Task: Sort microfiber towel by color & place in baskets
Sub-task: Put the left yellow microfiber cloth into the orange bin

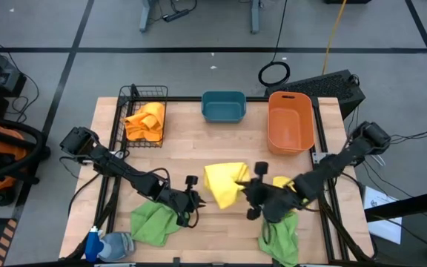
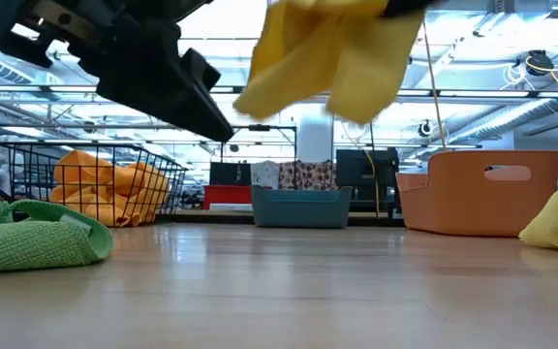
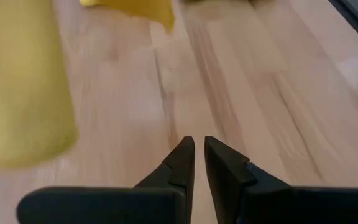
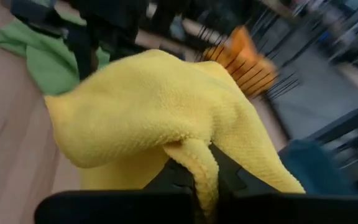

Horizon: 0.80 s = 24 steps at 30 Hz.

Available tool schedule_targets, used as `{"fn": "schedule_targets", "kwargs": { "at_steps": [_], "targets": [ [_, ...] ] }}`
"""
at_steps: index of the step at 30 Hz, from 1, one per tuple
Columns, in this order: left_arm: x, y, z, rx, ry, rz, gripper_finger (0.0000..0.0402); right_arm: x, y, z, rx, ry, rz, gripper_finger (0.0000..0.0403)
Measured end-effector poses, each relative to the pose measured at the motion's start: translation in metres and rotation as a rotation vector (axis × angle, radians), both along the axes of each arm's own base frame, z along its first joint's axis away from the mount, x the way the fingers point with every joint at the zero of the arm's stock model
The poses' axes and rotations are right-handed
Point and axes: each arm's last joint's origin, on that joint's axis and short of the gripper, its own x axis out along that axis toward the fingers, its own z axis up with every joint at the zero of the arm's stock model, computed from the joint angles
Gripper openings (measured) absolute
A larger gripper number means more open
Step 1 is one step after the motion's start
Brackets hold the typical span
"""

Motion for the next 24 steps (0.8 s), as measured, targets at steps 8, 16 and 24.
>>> {"fn": "schedule_targets", "kwargs": {
  "at_steps": [8, 16, 24],
  "targets": [
    [0.007, -0.004, 0.011, -0.003, -0.141, -0.047, 0.0044, -0.028, 0.034, 0.002, -0.163, 0.002, 0.097, 0.0002],
    [0.012, -0.022, 0.040, -0.009, -0.470, -0.193, 0.0044, -0.038, 0.048, -0.001, -0.140, 0.044, 0.232, 0.0003],
    [0.009, -0.033, 0.058, -0.009, -0.656, -0.233, 0.0067, -0.036, 0.053, -0.009, -0.168, 0.122, 0.382, 0.0002]
  ]
}}
